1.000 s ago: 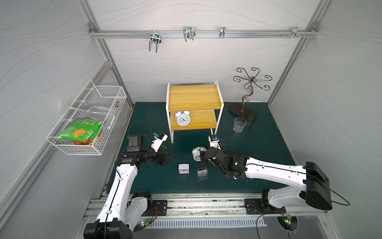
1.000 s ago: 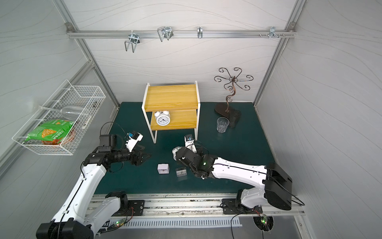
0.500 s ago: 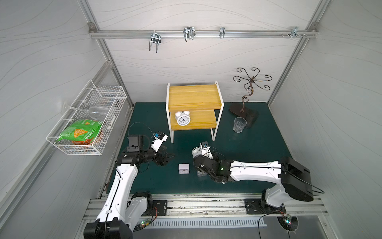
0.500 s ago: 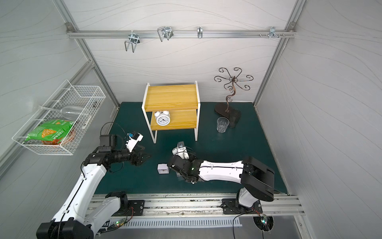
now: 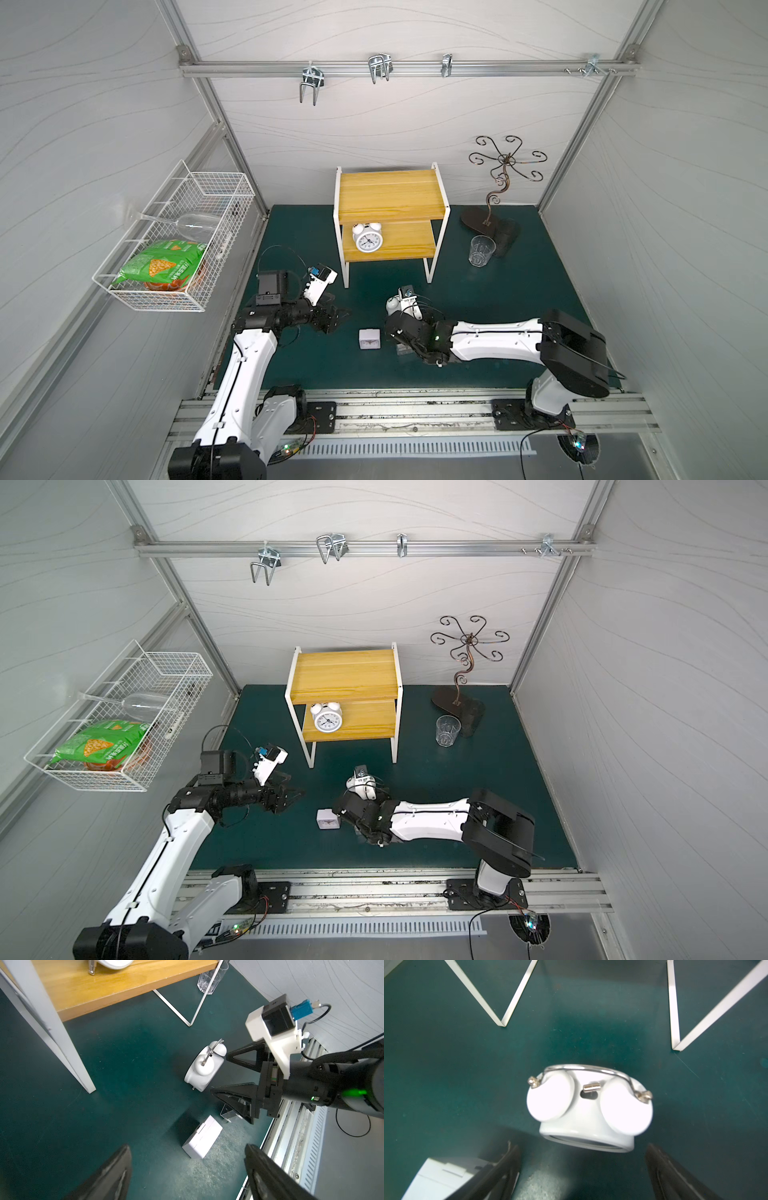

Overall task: Place the alarm clocks on the shelf by style
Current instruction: Pick up the alarm from the center of the board.

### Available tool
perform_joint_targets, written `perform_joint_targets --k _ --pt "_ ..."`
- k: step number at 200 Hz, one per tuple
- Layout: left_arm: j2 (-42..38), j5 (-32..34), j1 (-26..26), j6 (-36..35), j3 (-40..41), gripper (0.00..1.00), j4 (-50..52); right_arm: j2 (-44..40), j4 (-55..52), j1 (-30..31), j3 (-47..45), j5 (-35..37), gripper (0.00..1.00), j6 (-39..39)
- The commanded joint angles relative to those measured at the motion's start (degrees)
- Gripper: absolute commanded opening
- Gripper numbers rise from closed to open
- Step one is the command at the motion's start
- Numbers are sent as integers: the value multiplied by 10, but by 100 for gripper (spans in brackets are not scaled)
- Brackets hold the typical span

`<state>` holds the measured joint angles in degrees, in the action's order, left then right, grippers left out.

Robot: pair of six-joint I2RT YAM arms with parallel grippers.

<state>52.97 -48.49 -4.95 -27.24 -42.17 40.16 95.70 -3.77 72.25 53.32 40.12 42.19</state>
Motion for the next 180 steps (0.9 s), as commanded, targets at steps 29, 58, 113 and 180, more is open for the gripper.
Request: perform_joint_targets --k 29,58,113,180 --pt "-1 -11 -3 -5 -1 88 -6 31 26 -2 21 31 99 9" --pt "-1 -10 -3 -5 -1 88 -6 44 36 0 21 53 99 11" --pt "-1 -10 -3 -5 -3 88 -6 69 65 2 18 66 99 11" --pt "-2 -10 -3 -6 -3 88 -6 92 75 2 22 79 99 14"
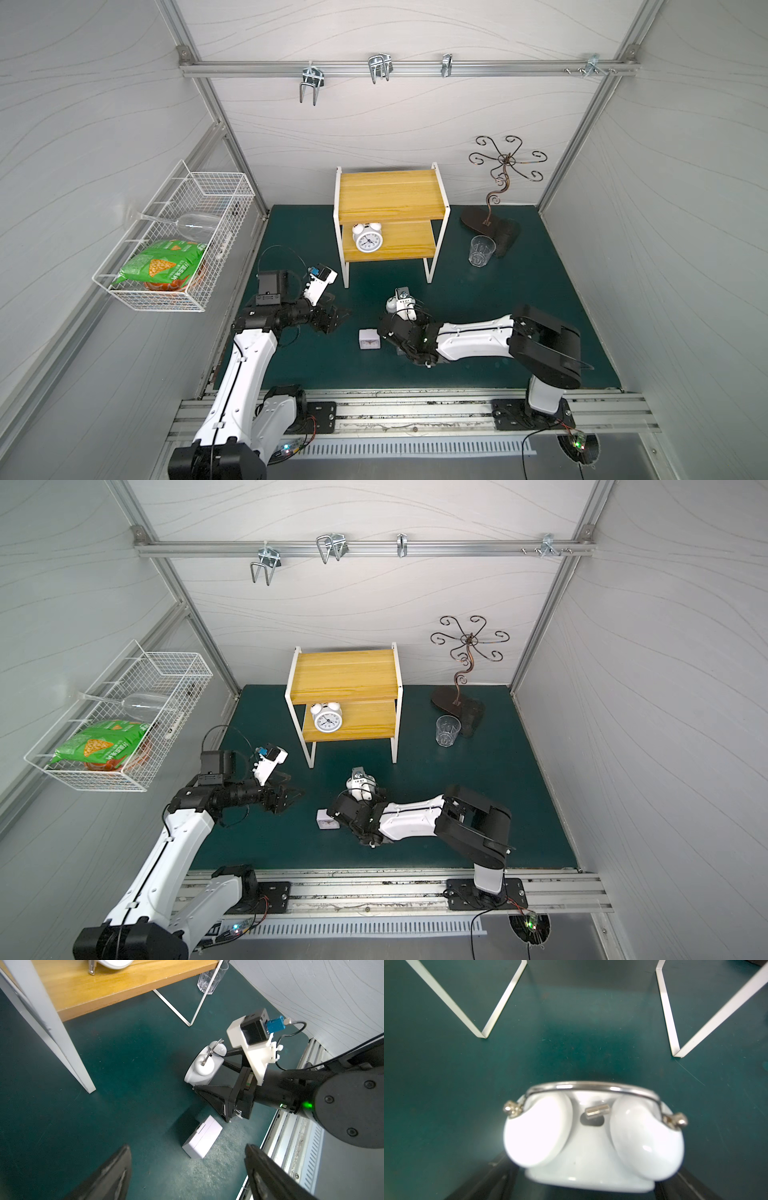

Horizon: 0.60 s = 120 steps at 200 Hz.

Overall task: Place the alarm clocks on the shelf by style
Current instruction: Pick up the alarm from the center of the board.

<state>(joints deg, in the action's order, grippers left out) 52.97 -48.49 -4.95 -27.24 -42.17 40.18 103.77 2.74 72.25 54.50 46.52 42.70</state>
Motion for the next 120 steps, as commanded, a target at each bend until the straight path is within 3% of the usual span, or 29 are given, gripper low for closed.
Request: perform_joint_targets --k 1,24,120 --pt "-2 -10 -3 -6 -3 88 -6 12 10 2 10 15 99 9" --pt "-2 -10 -3 -6 -2 88 -7 16 12 2 10 18 99 10" --pt "-4 -11 -3 -6 -3 88 -4 16 27 3 3 30 82 -10"
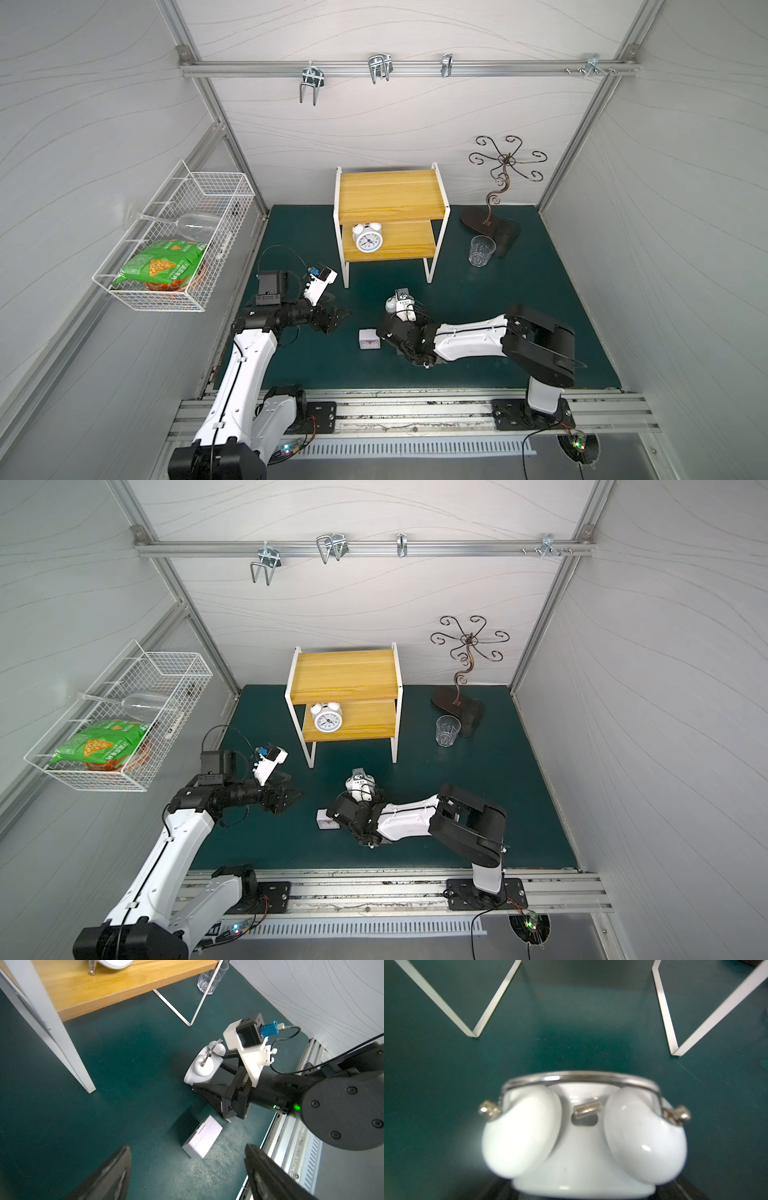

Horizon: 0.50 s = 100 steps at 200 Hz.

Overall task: Place the alarm clocks on the shelf by style
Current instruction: Pick up the alarm from the center of the board.

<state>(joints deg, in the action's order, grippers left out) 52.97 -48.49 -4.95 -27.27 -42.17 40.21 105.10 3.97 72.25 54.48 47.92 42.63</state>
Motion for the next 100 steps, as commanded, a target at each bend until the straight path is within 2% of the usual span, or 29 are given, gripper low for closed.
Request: perform_joint_targets --k 1,50,100 --pt "-4 -11 -3 -6 -3 88 -4 2 15 3 3 17 82 -9" --pt "-6 -11 -3 -6 -3 88 -3 -32 7 4 -3 33 80 -30" --pt "-5 -18 -3 -6 -1 89 -7 -103 -60 -12 6 21 79 -37"
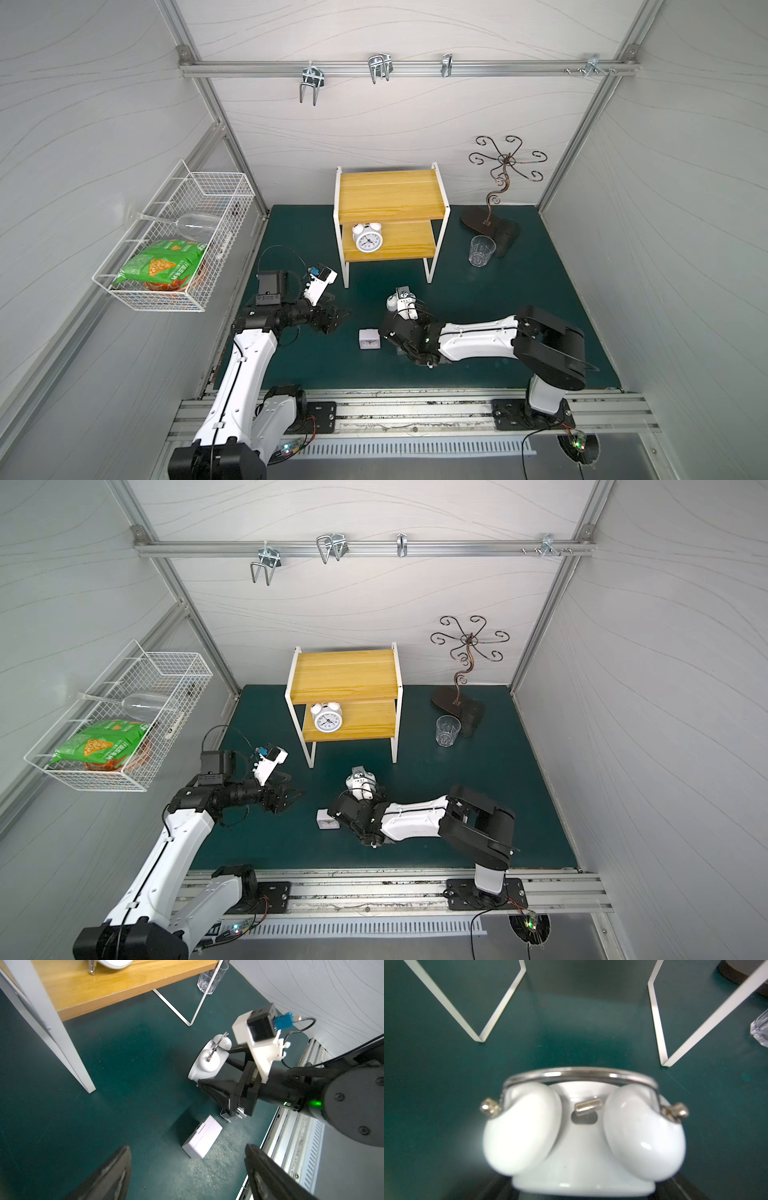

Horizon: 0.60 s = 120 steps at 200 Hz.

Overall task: Place the alarm clocks on the shelf by style
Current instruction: Pick up the alarm from the center of the board.

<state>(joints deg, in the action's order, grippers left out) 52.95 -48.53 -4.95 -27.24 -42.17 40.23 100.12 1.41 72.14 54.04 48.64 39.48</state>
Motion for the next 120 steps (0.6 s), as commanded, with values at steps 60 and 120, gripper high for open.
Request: perform_joint_targets --k 60,120 --pt "-7 -17 -2 -7 0 89 -8 -115 -164 -56 77 -39 79 -20" --pt "-6 -19 -2 -5 0 89 -10 -117 -224 -87 154 -54 79 -51"
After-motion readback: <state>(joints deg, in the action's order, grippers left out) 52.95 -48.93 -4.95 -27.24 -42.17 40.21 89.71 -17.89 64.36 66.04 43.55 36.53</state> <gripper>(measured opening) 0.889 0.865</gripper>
